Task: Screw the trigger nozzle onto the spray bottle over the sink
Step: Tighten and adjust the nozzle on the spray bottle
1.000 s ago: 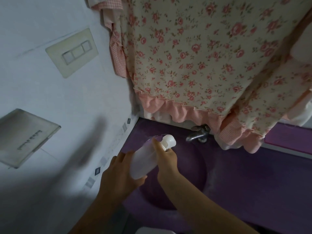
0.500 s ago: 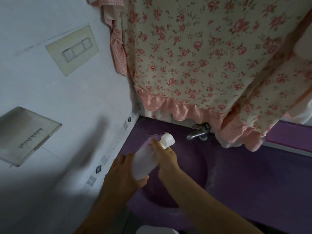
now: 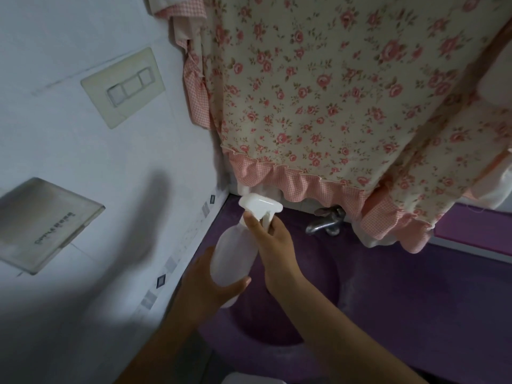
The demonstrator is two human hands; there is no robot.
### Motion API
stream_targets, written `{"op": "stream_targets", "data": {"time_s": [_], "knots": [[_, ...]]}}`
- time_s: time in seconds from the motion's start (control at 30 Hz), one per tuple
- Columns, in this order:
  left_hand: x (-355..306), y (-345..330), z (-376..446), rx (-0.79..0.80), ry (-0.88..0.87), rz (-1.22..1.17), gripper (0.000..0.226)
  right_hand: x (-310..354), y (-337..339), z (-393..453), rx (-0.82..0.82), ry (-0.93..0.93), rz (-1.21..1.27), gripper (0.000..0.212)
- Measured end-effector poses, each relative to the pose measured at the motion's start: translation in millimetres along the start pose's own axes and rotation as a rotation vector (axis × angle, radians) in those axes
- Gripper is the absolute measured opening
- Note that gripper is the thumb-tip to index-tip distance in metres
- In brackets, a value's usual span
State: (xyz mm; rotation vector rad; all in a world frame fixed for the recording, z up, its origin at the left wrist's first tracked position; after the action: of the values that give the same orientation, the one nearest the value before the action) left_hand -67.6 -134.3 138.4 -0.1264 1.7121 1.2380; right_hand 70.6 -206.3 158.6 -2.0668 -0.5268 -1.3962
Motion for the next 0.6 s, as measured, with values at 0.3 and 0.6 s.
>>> {"op": "stream_targets", "data": {"time_s": [0.3,0.6], "knots": [[-10.8,3.9,4.9,0.140,0.067,-0.323,0.081,57.3,-9.2,-20.5,0.072,0.252,-0.093,0.027],[-41.8,6.4,0.8,0.250,-0.081,-0.606,0.062,55.1,-16.1,-27.6,0.312,0.251,-0.289,0.066]]}}
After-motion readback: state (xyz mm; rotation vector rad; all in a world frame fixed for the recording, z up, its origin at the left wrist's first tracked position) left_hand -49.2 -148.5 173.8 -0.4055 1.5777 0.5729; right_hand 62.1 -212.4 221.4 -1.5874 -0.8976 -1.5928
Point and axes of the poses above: each hand's wrist, its own z-axis towards the middle knuckle, its own y-axis out of the back of the hand, x = y × z, the point moved 5 cm from there along z, towards the middle knuckle, and after that the axes turned 2 degrees about -y, right-handed, at the moved point
